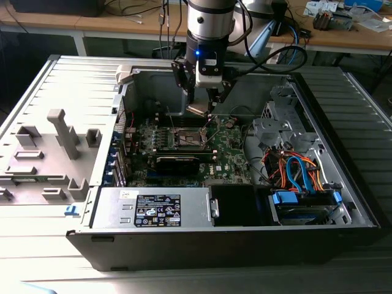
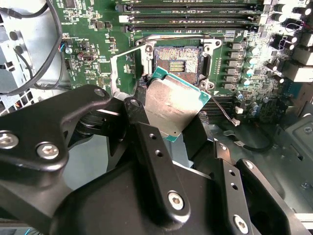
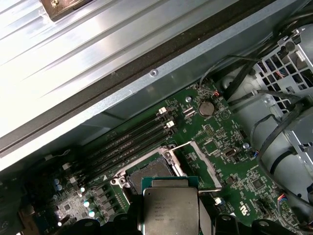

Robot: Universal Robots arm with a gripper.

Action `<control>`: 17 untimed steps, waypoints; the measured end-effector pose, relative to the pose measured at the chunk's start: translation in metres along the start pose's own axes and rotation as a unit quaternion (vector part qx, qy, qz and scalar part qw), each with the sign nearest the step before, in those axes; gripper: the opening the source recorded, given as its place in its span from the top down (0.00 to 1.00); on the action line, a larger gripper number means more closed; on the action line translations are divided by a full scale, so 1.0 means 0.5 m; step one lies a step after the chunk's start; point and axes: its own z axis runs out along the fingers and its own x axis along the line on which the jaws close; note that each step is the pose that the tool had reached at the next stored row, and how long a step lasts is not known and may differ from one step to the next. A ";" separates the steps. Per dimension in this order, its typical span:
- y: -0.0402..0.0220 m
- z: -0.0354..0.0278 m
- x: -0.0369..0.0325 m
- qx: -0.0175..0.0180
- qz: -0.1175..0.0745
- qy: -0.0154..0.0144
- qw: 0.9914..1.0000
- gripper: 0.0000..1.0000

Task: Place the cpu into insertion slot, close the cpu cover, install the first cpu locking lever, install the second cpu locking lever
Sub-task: 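Place the cpu into insertion slot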

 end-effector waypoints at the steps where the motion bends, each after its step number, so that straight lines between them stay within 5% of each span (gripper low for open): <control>1: 0.000 0.000 0.000 0.000 0.000 0.000 1.000 0.45; 17: 0.000 0.000 0.000 0.000 0.007 0.000 1.000 0.45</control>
